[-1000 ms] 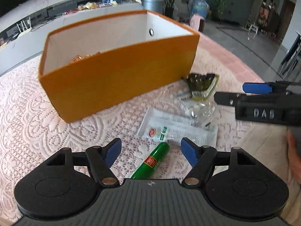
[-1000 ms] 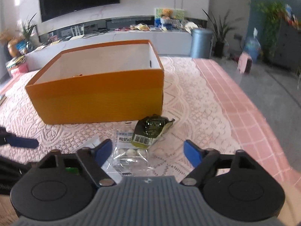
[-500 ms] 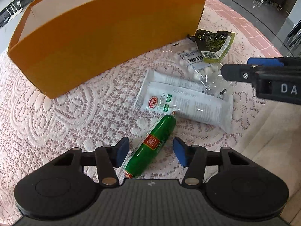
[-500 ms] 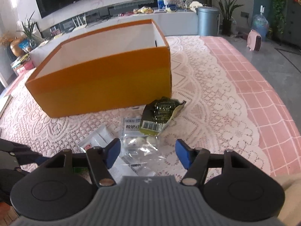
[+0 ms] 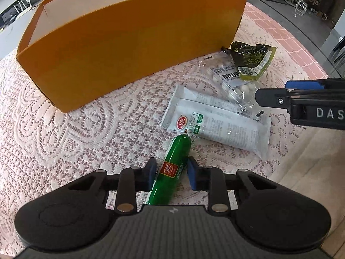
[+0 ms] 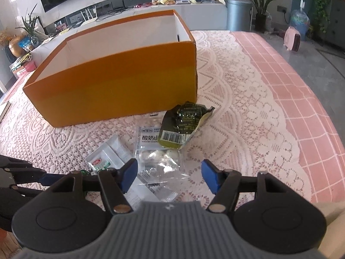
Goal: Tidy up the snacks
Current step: 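Grasp the green sausage with the left tool while the right tool grasps the dark green seaweed pack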
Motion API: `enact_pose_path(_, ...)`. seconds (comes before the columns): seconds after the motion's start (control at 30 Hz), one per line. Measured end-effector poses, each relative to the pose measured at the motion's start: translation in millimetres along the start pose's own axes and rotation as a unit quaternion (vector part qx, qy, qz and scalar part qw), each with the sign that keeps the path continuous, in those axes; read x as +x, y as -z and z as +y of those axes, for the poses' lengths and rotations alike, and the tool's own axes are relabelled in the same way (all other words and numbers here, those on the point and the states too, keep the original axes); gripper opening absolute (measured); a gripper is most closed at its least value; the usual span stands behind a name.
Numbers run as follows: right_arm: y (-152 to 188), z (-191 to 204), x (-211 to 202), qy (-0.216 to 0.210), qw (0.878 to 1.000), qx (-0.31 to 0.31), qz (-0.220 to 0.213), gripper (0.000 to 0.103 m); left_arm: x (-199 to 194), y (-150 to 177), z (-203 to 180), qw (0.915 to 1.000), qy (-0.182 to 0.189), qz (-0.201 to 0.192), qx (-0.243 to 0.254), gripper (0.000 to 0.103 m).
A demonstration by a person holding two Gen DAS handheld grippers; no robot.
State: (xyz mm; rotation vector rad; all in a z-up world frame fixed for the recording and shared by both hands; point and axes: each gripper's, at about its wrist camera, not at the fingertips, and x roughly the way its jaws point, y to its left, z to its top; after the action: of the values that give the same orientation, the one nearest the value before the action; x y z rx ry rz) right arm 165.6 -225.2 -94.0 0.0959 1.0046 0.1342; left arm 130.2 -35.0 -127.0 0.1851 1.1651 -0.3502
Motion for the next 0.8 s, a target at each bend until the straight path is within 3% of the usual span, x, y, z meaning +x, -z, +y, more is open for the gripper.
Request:
enact_pose_path(0.2,-6.4,-9.4,6.7,-0.007,0.999,0.041,0.021,0.078,-7.9,-1.5,3.0,0.9999,-0.006,-0.006,-0.009,0.032)
enact_pose_path(0.43,-21.1,-14.6,16.9,-0.002,0.996,0.08,0.036,0.082,-16.6,-12.3,5.9,0.9996,-0.013,-0.021,-0.016,0.03)
enact_pose_path(0.8,-49.2,-29.8,51.0,0.0,0.987,0.152,0.045,0.085,-27.3,-48.3,26.5,0.9953,0.005,-0.064,-0.073,0.027)
